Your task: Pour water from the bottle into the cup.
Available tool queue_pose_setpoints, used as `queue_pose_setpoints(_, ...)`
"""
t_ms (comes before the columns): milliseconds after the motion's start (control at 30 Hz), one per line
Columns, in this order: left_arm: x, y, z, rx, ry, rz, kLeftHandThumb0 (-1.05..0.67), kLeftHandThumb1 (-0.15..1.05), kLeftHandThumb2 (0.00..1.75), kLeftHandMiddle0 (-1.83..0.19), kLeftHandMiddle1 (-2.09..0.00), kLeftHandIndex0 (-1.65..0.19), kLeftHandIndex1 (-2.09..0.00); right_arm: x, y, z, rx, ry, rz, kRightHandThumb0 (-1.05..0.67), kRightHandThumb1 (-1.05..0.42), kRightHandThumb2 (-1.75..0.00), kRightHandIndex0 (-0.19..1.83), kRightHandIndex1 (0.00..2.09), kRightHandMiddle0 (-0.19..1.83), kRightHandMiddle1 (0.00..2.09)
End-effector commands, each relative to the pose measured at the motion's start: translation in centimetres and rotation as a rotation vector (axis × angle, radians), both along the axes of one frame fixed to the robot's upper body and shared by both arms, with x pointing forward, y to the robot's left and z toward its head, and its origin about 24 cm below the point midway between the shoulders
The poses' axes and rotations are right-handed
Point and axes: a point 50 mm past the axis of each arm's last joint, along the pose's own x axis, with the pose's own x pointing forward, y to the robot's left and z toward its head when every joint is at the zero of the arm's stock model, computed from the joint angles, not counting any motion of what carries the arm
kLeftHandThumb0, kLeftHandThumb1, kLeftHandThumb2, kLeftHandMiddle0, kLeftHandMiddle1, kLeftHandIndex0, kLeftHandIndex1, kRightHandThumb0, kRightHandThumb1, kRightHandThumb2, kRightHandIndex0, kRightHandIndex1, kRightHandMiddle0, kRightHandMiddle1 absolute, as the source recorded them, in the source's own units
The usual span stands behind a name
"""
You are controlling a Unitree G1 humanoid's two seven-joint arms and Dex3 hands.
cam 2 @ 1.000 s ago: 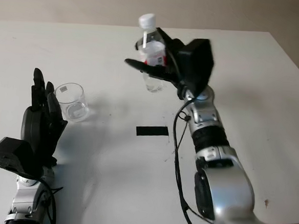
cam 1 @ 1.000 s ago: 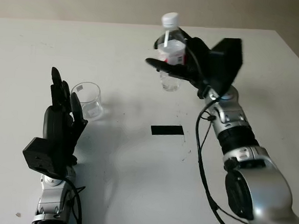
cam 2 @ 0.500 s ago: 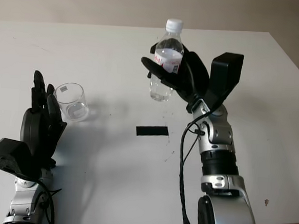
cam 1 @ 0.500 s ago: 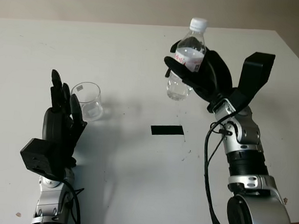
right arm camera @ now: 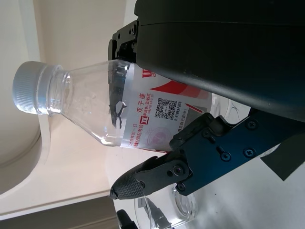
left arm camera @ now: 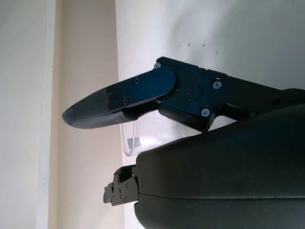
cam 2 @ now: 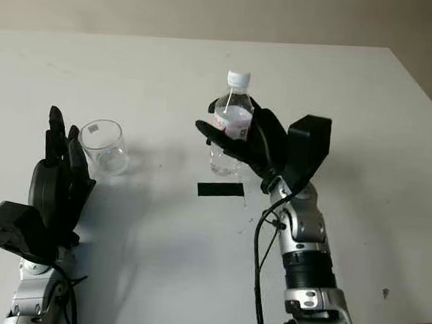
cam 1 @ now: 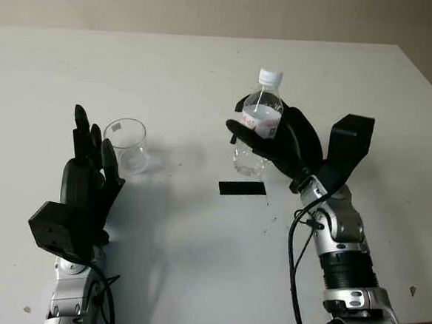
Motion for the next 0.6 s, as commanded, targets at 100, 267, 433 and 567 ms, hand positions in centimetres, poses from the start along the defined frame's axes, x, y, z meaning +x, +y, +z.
queue_pose_setpoints(100, -0.1, 0.1, 0.3, 0.006, 0.001, 0.012, -0.78, 1.05, 0.73, 0.19, -0.27, 0.14, 0.0, -1.0, 0.0, 0.6, 0.036, -0.011, -0.048, -0.23, -1.05, -0.35, 0.88, 2.09, -0.1, 2.09)
queue_pose_setpoints(267, -0.2, 0.1, 0.3, 0.005, 0.0, 0.007, -0.78, 1.05, 0.73, 0.19, -0.26, 0.14, 0.0, -1.2, -0.2, 0.6, 0.044, -0.005, -0.046, -0.24, -1.05, -0.36, 1.04, 2.09, -0.19, 2.09)
queue_pose_setpoints(433, -0.3, 0.2, 0.2, 0.016, 0.004, 0.013, -0.8, 1.05, 0.73, 0.19, -0.27, 0.13, 0.0, -1.2, -0.3, -0.1, 0.064, -0.036, -0.051, -0.25, -1.05, -0.35, 1.12, 2.09, -0.19, 2.09)
queue_pose_setpoints(567, -0.3, 0.2, 0.2, 0.012, 0.004, 0.008, -0.79, 1.05, 0.73, 0.19, -0.25, 0.15, 0.0, -1.2, -0.3, -0.6, 0.043, -0.057, -0.062, -0.26, -1.05, -0.34, 1.12, 2.09, -0.19, 2.09)
